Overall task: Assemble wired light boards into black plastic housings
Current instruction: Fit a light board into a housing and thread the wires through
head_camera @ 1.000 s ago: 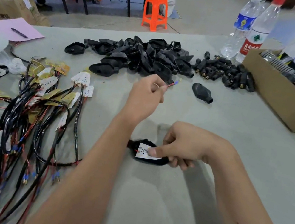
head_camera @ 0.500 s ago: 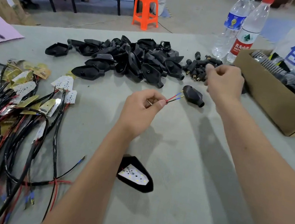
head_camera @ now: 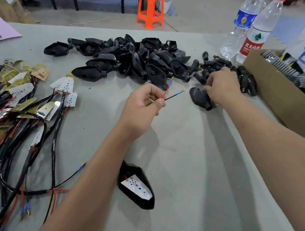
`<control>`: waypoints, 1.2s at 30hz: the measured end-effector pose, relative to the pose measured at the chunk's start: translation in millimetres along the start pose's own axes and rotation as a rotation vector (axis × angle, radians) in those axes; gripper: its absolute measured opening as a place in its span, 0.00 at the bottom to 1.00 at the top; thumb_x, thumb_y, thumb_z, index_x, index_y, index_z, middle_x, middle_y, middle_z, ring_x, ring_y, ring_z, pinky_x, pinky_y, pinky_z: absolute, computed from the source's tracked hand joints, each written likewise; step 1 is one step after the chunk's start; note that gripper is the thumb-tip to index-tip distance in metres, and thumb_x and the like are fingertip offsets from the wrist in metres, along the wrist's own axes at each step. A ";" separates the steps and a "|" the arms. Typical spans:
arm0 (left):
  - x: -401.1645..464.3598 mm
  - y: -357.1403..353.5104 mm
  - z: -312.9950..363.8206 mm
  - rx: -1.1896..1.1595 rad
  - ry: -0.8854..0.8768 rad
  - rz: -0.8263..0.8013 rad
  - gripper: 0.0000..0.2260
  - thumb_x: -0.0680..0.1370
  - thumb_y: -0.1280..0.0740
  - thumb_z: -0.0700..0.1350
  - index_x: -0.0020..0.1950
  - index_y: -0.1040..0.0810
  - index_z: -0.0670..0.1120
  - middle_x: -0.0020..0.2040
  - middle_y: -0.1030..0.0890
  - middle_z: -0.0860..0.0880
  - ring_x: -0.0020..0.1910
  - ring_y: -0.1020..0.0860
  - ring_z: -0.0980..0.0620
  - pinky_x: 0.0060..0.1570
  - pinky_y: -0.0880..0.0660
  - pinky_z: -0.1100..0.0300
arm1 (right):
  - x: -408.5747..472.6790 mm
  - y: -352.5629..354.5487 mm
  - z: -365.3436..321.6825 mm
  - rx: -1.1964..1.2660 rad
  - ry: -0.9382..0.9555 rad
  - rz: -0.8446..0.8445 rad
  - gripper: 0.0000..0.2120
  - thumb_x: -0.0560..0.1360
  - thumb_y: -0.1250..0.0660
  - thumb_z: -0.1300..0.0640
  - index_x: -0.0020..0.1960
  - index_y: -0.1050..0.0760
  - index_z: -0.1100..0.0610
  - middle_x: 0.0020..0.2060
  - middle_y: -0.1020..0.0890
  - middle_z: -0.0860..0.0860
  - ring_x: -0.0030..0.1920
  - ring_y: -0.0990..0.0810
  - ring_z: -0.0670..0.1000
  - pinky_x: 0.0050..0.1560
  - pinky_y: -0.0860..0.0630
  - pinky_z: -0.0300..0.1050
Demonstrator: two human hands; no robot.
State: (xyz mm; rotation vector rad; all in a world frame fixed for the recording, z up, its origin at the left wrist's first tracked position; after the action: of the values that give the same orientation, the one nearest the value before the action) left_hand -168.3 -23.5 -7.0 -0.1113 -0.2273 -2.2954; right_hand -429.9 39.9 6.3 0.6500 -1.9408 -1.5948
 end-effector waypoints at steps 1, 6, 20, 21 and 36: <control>-0.1 0.2 -0.8 0.001 0.007 -0.006 0.08 0.80 0.34 0.35 0.45 0.23 0.47 0.40 0.21 0.48 0.32 0.29 0.55 0.33 0.33 0.66 | -1.7 1.2 0.8 -0.004 0.004 0.022 0.10 0.79 0.28 0.52 0.53 0.16 0.58 0.59 0.22 0.60 0.65 0.28 0.64 0.66 0.27 0.58; -2.8 2.4 4.4 -0.004 -0.037 0.001 0.08 0.79 0.29 0.38 0.42 0.23 0.47 0.36 0.25 0.54 0.29 0.31 0.58 0.33 0.33 0.67 | -10.4 11.1 6.5 0.096 -0.025 0.117 0.07 0.75 0.26 0.60 0.50 0.21 0.60 0.48 0.17 0.58 0.55 0.20 0.61 0.49 0.24 0.51; -32.7 29.9 13.7 -0.007 -0.076 0.149 0.08 0.77 0.26 0.38 0.40 0.19 0.48 0.33 0.23 0.55 0.31 0.30 0.57 0.34 0.33 0.66 | -141.8 -8.4 -96.4 1.827 -0.235 -0.084 0.16 0.88 0.45 0.52 0.52 0.26 0.62 0.30 0.21 0.53 0.25 0.27 0.49 0.23 0.34 0.39; -37.6 35.4 10.9 0.009 -0.079 0.159 0.07 0.77 0.26 0.39 0.40 0.19 0.48 0.34 0.23 0.53 0.32 0.30 0.55 0.35 0.32 0.63 | -150.2 -11.0 -105.2 1.878 -0.234 -0.136 0.16 0.88 0.46 0.52 0.52 0.27 0.62 0.31 0.18 0.54 0.25 0.25 0.50 0.23 0.33 0.39; -57.9 63.0 -16.4 0.116 -0.064 0.158 0.05 0.76 0.26 0.41 0.41 0.18 0.47 0.34 0.23 0.54 0.26 0.35 0.55 0.29 0.38 0.64 | -173.7 -34.3 -120.5 1.915 -0.187 -0.205 0.05 0.85 0.42 0.64 0.59 0.29 0.61 0.38 0.17 0.58 0.31 0.22 0.52 0.28 0.30 0.40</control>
State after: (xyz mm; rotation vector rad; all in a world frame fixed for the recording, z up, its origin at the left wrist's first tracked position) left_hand -82.8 -26.1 -23.9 -0.1385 -0.3708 -2.1181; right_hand -219.5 62.5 -26.8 1.3002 -3.1087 0.7272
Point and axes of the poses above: each hand's wrist, its own x-axis towards the middle knuckle, its own y-axis out of the back of the hand, z = x × y, the point moved 5 cm from there along x, towards the middle knuckle
